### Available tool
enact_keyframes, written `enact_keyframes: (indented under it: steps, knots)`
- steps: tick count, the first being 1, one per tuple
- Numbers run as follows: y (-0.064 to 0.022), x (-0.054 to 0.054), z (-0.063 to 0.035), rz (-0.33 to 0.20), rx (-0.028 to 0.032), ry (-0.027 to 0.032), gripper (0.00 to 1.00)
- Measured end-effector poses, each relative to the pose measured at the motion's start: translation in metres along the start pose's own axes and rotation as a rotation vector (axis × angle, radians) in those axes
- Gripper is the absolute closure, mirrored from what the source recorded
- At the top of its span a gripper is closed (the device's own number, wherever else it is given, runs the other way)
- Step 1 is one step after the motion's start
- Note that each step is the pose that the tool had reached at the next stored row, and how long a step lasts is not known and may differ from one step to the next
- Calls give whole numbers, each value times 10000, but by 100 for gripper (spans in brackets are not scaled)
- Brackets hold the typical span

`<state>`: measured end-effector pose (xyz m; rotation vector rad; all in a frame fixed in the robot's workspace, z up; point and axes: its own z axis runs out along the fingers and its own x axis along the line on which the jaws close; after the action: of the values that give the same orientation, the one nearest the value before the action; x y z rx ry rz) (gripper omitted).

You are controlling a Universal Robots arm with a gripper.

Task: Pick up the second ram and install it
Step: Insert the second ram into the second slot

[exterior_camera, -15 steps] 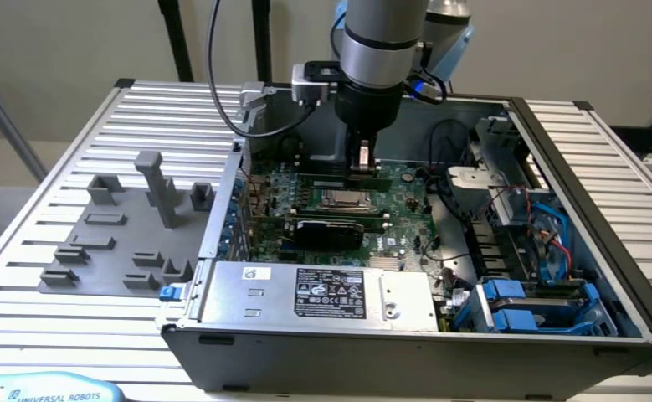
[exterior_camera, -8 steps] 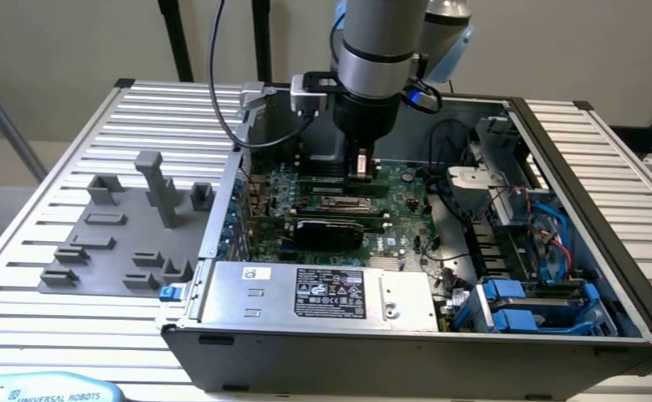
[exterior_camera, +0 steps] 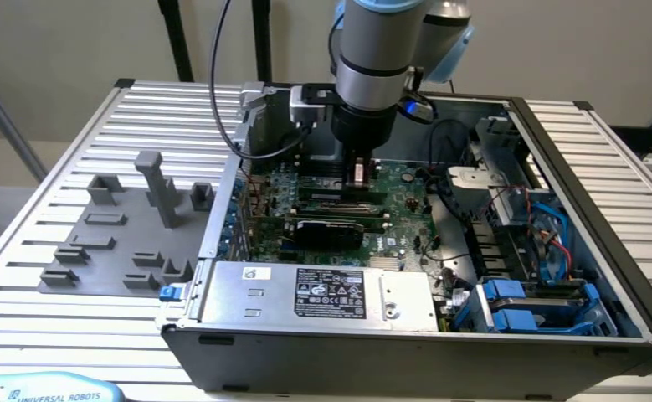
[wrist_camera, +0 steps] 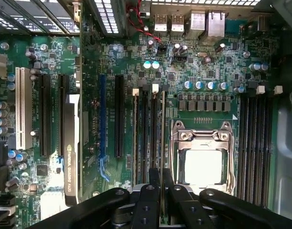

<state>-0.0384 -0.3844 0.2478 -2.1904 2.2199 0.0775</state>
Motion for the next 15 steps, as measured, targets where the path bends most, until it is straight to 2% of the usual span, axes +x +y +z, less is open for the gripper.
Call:
enact_keyframes:
  steps: [9, 15]
  knots:
    - [-3, 8, 160, -34, 14, 0, 86]
    - [-3, 8, 167, -56, 11, 7, 86]
